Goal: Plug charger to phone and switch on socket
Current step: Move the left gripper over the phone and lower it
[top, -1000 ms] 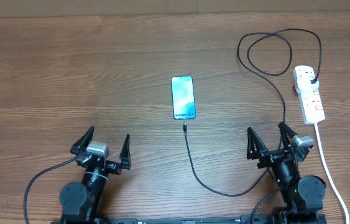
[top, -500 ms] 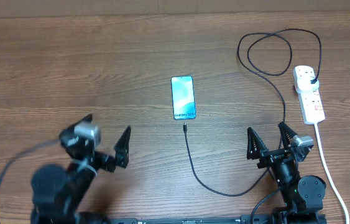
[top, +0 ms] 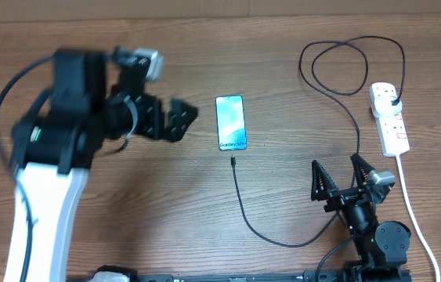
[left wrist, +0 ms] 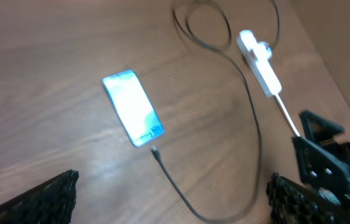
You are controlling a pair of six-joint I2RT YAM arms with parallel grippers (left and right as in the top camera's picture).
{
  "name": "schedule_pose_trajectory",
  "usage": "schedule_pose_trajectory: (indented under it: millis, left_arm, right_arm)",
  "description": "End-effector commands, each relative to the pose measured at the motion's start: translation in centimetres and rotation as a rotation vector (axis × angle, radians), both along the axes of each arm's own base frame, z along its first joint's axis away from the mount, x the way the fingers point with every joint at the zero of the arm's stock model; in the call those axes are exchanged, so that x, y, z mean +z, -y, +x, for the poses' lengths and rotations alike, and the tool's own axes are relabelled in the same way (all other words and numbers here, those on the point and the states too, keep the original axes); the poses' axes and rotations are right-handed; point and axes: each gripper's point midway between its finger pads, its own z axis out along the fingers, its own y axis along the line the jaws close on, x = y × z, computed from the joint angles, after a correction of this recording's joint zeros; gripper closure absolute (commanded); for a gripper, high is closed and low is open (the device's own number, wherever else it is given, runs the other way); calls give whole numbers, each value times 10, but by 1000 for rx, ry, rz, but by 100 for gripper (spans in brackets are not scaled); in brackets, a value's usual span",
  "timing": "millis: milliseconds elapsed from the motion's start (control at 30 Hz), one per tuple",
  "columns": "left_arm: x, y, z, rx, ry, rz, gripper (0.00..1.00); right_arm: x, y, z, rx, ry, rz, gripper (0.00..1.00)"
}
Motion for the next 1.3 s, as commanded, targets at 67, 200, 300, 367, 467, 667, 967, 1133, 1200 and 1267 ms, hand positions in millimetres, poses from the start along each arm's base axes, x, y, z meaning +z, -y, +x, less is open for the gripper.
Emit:
schedule_pose_trajectory:
  millis: [67,200,300,367,467,667,967,1133,1200,1267]
  left_arm:
    - [-20,41,18,-88,-106,6,0]
    - [-57,61,28,-91,-233,14,0]
    - [-83,70,33,-11,-376,-3,0]
    - [-100,75,36,34,-455,-6,0]
    - [-126,79,42,41,-523,17,0]
    - [-176,83,55,51,-614,57,64]
    - [-258,66,73,257,-705,251,96]
    - [-285,70,80,267,-675,317,96]
    - [-289,70,85,273,-647,340,93]
    - [-290,69,90,284,-611,364,92]
  right_arm:
    - [-1,-1,0,5,7,-6,0]
    - [-1,-1,0,5,7,-6,0]
    - [-1,-1,0,5,7,-6,0]
    - [-1,-1,0,5,7,-6,0]
    - [-1,-1,0,5,7,-6,0]
    - [-1,-1,0,5,7,-6,0]
    - [-1,-1,0,5,7,-6,0]
    - [-1,-1,0,5,7,-6,0]
    - [-1,-1,0,5,7,-6,0]
    - [-1,-1,0,5,7,-6,0]
